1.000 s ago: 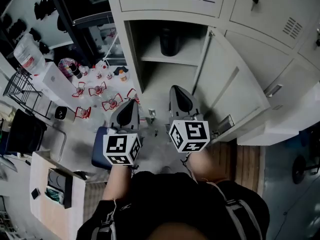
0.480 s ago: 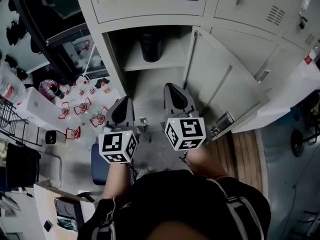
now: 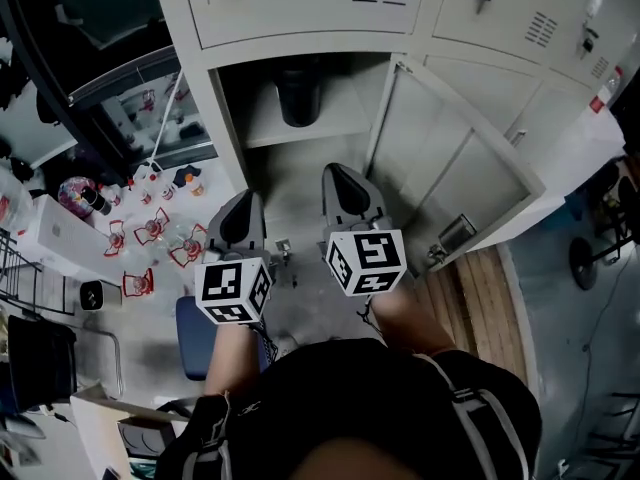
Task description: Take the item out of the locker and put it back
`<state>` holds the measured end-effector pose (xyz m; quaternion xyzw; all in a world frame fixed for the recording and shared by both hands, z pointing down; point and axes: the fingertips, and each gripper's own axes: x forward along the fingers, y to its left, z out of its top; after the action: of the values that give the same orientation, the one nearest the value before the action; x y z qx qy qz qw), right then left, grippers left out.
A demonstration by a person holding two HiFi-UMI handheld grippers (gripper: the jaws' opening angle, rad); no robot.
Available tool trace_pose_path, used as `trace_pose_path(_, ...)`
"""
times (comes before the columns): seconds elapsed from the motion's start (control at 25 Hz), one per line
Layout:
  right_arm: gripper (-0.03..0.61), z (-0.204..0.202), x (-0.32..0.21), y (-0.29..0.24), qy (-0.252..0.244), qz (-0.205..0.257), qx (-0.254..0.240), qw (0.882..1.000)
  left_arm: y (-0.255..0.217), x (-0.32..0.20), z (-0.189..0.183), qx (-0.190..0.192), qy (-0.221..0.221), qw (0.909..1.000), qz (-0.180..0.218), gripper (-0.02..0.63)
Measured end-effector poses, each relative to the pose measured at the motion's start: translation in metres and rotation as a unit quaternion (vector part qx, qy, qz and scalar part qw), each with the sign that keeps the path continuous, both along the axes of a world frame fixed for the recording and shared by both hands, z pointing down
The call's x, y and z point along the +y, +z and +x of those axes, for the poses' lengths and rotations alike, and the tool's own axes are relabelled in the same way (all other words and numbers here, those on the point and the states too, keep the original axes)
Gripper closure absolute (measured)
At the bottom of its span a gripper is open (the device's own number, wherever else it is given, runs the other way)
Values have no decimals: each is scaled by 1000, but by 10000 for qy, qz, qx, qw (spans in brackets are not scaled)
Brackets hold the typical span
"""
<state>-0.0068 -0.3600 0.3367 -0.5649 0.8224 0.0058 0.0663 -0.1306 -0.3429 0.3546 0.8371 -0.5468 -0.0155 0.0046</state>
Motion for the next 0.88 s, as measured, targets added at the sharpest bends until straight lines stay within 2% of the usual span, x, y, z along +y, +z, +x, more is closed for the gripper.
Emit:
trace_pose_path(0.08, 318, -5, -4, -3, -36, 113, -47, 9999, 1, -1, -4, 0, 9, 10000, -9, 601)
trace_pose_path(0.16, 255, -9, -10, -5, -30, 147, -59, 9999, 3, 0, -8, 3, -12, 10000, -30, 601)
trace_pose_path(0.44, 190, -27, -37, -26, -85, 195, 58, 9998, 5, 3, -24, 23, -153, 9999, -62, 601)
trace_pose_path(0.88, 167, -36, -117, -77, 174, 160, 194, 9995, 5, 11, -49, 5, -346, 9994, -77, 601)
